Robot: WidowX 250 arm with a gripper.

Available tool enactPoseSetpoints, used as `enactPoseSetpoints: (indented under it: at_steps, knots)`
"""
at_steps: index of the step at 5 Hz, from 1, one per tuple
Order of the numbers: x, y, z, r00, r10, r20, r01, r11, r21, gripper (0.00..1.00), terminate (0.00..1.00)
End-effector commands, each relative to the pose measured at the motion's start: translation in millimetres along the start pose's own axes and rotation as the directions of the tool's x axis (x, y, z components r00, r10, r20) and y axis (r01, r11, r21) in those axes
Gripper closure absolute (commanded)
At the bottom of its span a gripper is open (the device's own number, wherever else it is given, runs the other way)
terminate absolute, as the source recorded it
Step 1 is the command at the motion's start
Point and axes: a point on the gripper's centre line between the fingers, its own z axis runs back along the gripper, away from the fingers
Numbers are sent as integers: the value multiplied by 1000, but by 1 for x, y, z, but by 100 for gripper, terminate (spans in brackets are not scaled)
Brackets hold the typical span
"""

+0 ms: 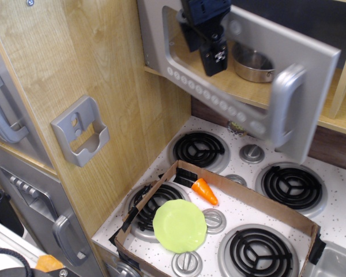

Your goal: Close microwave

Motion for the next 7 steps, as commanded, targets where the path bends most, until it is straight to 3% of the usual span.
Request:
enactPoseSetpoints:
  at_steps: [1, 4, 6, 7]
  knots:
    - [34, 8, 16, 998, -34, 56, 33, 999, 26, 0, 0]
    - [45, 13, 11, 995, -76, 69, 75, 997, 14, 0, 0]
    - [51, 16, 15, 988, -88, 129, 83, 996, 44, 0, 0]
    - [53, 16, 17, 984, -93, 152, 85, 995, 61, 0, 100]
